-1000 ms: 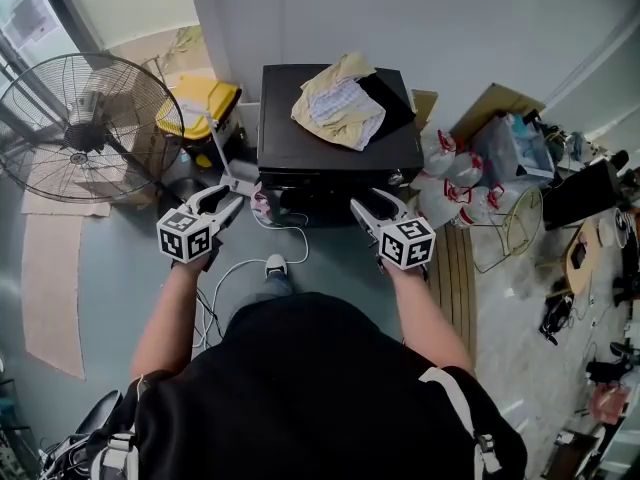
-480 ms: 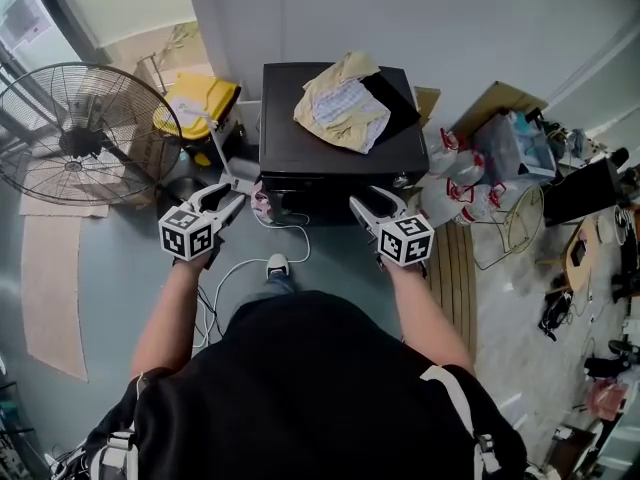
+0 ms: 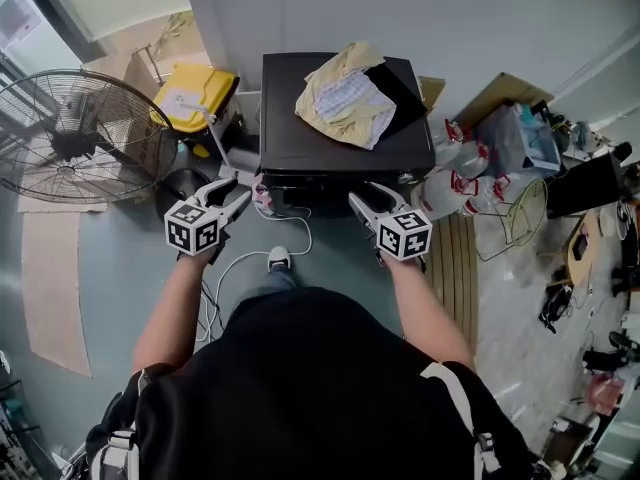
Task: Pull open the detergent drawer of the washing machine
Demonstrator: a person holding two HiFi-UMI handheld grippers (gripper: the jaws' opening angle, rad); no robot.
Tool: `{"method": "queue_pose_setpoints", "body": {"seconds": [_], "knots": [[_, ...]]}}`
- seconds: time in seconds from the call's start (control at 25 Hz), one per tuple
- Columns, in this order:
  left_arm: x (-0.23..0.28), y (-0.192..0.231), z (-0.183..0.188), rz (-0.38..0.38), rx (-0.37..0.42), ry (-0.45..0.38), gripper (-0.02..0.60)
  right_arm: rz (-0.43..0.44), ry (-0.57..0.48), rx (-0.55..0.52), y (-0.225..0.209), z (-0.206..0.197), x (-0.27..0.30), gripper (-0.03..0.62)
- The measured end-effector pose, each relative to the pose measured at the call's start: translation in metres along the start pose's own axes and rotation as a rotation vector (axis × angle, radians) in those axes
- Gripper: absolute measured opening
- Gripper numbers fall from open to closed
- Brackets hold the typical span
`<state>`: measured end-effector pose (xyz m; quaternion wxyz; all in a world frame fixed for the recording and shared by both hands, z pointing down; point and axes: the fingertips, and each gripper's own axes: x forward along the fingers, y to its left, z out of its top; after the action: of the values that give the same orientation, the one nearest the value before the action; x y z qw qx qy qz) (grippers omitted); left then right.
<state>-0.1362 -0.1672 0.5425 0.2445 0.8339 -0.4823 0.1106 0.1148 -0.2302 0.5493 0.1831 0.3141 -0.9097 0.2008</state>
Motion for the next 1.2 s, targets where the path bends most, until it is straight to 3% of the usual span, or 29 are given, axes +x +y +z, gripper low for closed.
{"method": "queue_pose_setpoints", "body": {"seconds": [1.2], "knots": [[0.073, 0.055, -0.056, -0.053, -0.089, 0.171, 0.189, 0.019, 0.181, 0.071, -0.027, -0.057, 0.093, 0.207]]}}
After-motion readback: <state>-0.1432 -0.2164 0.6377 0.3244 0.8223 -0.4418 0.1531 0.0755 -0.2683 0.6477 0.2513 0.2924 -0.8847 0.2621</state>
